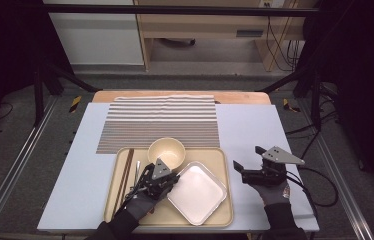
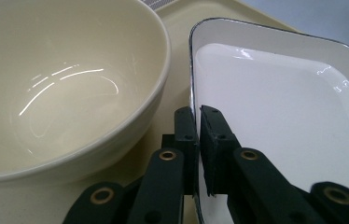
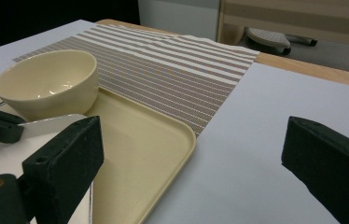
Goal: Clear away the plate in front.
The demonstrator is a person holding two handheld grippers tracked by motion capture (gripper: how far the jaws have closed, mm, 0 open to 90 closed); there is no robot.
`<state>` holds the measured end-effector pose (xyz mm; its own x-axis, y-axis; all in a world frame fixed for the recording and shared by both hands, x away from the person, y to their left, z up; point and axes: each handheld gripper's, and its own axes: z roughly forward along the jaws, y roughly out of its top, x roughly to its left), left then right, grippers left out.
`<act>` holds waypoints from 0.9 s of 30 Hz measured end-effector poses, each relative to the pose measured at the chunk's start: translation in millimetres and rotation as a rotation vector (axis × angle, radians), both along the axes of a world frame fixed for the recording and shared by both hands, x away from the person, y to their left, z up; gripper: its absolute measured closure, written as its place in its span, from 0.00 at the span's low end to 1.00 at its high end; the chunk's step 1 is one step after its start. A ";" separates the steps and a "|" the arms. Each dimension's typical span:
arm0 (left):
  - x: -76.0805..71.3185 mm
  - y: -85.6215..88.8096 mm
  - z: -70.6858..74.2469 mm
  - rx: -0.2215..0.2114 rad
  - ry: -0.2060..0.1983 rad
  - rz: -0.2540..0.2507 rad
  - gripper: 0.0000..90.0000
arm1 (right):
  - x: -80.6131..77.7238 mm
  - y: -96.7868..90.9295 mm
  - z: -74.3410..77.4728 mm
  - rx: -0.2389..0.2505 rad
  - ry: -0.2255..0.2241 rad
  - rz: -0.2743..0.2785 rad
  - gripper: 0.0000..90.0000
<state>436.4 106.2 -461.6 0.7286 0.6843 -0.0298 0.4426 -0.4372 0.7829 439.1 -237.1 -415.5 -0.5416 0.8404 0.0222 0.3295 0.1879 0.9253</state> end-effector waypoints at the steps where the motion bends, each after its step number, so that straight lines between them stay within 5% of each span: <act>1: 0.1 -0.8 -1.3 0.002 0.001 0.000 0.94 | 0.0 0.0 0.0 0.000 0.000 0.000 0.07; 6: 3.2 -1.5 -9.5 0.011 0.033 0.001 0.93 | 0.1 0.1 0.0 0.002 0.001 0.002 0.07; 13: 2.1 -2.3 -12.3 0.030 0.029 -0.001 0.91 | 0.2 -0.2 -0.1 0.002 0.002 0.003 0.07; 27: -17.8 28.5 23.3 -0.060 -0.046 -0.069 0.54 | 0.0 -1.3 0.4 0.002 0.001 0.005 0.06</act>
<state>418.5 134.7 -438.3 0.7752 0.6307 -0.0347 0.3766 -0.4174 0.8270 439.1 -238.4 -415.2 -0.5457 0.8376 0.0240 0.3294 0.1881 0.9253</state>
